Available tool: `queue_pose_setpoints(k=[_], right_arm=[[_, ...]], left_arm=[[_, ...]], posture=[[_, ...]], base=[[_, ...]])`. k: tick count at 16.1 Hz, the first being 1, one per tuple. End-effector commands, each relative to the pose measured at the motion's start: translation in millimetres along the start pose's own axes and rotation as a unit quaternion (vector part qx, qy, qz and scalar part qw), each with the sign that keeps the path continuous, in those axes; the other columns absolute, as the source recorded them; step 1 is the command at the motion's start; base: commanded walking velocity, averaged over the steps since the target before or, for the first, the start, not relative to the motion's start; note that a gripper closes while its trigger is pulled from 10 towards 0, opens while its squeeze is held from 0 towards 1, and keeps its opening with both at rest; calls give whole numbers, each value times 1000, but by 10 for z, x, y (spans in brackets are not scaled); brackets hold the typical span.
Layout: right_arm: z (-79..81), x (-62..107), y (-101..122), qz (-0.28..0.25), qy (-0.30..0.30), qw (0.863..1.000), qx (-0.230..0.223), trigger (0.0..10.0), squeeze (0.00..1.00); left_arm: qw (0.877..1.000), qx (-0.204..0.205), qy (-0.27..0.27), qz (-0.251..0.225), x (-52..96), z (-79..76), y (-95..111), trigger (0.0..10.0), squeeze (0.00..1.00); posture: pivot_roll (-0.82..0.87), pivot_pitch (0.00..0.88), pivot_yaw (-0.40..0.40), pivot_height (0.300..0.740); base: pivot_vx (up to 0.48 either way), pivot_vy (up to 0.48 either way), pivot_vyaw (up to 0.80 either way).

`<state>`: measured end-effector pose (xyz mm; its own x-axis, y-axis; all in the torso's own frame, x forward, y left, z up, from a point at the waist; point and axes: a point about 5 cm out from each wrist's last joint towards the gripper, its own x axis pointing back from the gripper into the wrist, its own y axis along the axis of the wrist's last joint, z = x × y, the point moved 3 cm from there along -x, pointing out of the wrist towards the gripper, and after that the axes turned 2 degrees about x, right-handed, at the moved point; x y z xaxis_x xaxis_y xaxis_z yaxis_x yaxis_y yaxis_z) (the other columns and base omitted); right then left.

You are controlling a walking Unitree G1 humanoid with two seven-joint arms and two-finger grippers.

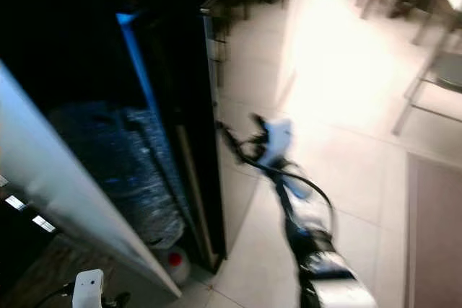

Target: Restocking fridge

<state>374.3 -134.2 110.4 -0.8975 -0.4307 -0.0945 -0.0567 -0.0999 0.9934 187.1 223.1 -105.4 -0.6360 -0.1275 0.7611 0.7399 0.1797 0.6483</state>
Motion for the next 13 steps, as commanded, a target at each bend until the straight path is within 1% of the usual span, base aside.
queue_pose_setpoints(k=[1, 3, 5, 6, 7, 8, 9, 10, 12, 13], right_arm=[[-173, 123, -51, 6, -46, 999, 8, 10000, 0], [-299, 211, -55, 7, -70, 997, 8, 10000, 0], [-474, 364, -44, 8, -86, 996, 15, 10000, 0], [-492, 387, -40, 9, -83, 996, 17, 10000, 0], [-474, 404, -32, 11, -59, 998, 18, 10000, 0], [-429, 418, -34, 20, -21, 999, 23, 10000, 0], [-368, 447, -43, 37, 33, 998, 30, 10000, 0], [-371, 496, -35, 57, 75, 995, 35, 10000, 0], [-364, 610, -144, 107, 122, 985, 56, 10000, 0], [-371, 668, -192, 125, 134, 981, 63, 10000, 0]], left_arm=[[1000, -7, 4, 12, 16, 32, -66, 10000, 0], [1000, -8, 4, 13, 18, 31, -73, 10000, 0], [1000, -10, 2, 13, 20, 23, -82, 10000, 0], [1000, -10, 1, 13, 21, 19, -83, 10000, 0], [1000, -12, 0, 13, 20, 15, -82, 10000, 0], [1000, -13, 0, 13, 20, 11, -82, 10000, 0], [1000, -15, -1, 13, 21, 7, -84, 10000, 0], [1000, -16, -1, 13, 23, 10, -90, 10000, 0], [1000, -17, -1, 14, 26, 10, -101, 10000, 0], [1000, -18, -1, 15, 27, 7, -106, 10000, 0]], posture=[[-75, 16, 46, 740], [-77, 17, 46, 740], [-78, 21, 46, 740], [-78, 21, 46, 740], [-75, 21, 45, 740], [-76, 23, 45, 740], [-77, 25, 44, 740], [-75, 26, 43, 740], [-77, 27, 41, 740], [-75, 28, 41, 740]], base=[[0, 0, 0], [0, 0, 0], [0, 0, 0], [0, 0, 0], [0, 0, 0], [0, 0, 0], [0, 0, 0], [0, 0, 0], [0, 0, 0], [0, 0, 0]])
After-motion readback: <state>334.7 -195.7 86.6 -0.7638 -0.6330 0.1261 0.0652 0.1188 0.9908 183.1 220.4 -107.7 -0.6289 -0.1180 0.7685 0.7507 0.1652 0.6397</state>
